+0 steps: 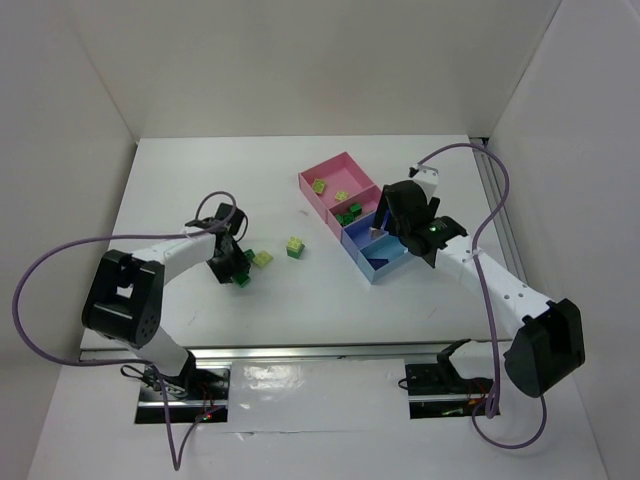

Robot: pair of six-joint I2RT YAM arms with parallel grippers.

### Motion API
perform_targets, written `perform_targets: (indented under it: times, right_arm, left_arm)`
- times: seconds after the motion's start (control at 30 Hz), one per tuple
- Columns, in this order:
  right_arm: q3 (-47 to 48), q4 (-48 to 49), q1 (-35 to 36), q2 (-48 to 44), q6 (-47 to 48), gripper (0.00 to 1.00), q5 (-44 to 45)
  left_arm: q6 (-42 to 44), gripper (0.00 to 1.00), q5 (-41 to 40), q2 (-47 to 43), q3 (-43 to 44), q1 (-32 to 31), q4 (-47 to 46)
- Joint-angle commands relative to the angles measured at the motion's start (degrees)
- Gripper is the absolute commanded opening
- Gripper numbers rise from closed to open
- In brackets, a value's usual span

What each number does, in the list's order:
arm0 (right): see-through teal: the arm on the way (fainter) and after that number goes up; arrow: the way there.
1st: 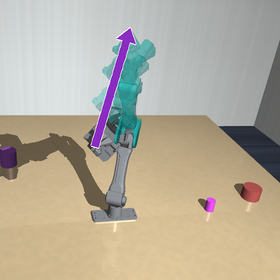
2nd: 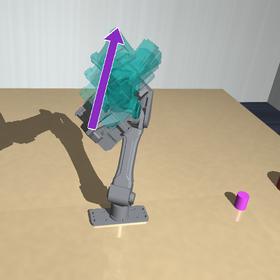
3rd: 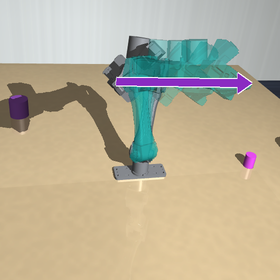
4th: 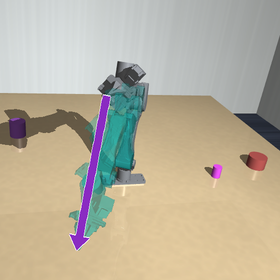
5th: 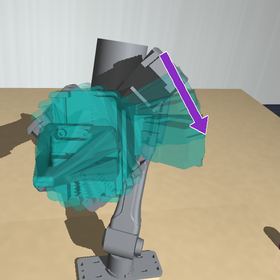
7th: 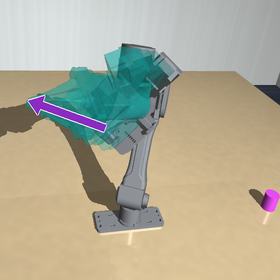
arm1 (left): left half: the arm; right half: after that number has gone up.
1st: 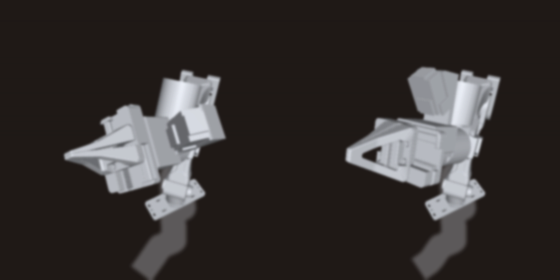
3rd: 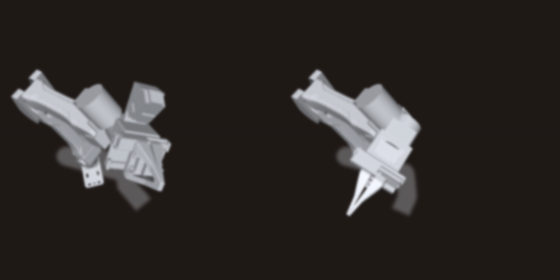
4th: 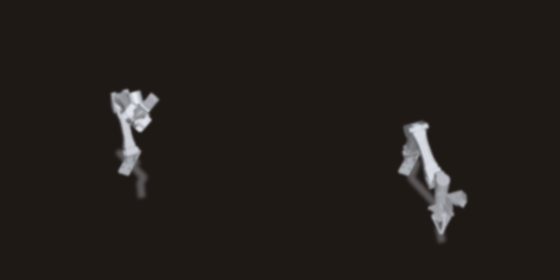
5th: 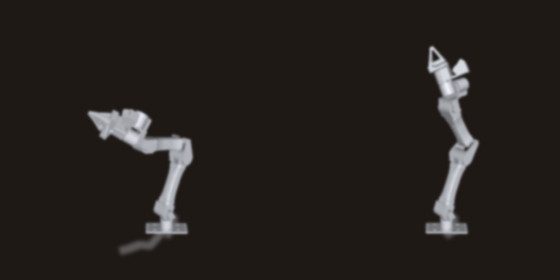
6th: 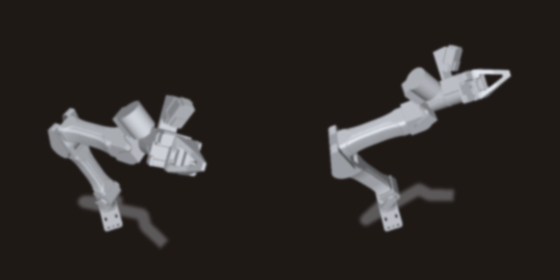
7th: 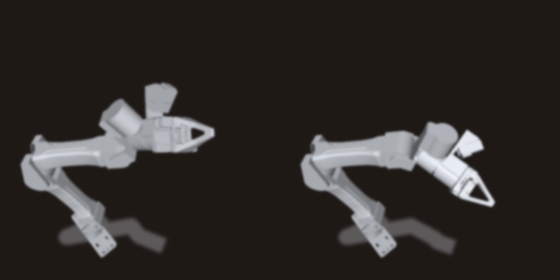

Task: Sort the legos into containers by color

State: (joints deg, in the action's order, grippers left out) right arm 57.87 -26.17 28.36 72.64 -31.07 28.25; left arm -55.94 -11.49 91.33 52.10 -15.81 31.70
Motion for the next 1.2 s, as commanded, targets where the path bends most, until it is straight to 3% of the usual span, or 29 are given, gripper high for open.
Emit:
perform_targets:
  times: [0.0, 0.2, 0.5, 0.73, 1.0, 1.17]
  right_arm:
    - [1.5, 2.3, 0.6, 0.5, -0.6, 0.84, 1.0]
    - [1.5, 2.3, 0.6, 1.0, -1.1, 0.84, 0.5]
    - [0.9, 1.1, -1.0, -0.6, -1.1, 0.85, 2.8]
    - [-0.8, 1.1, -1.0, -5.1, -2.7, 0.85, 5.1]
    - [-2.1, 1.1, -2.1, -8.8, -2.7, 0.85, 5.6]
    - [-2.1, 0.5, -2.1, -8.8, -2.1, 0.87, 4.4]
  left_arm:
    - [-0.8, 0.51, -0.9, -3.3, -0.9, 0.3, 1.2]
    - [1.7, 0.27, -0.9, -6.7, 0.9, -1.8, 3.5]
    - [11.0, 0.27, 3.4, -5.7, 22.3, -12.6, 7.0]
    - [12.2, 0.27, 6.1, 8.6, 39.3, -18.5, 5.6]
    - [12.7, 0.27, 8.3, 26.0, 58.5, -20.5, 5.0]
    - [12.7, 0.29, 9.4, 32.8, 64.4, -21.0, 4.3]
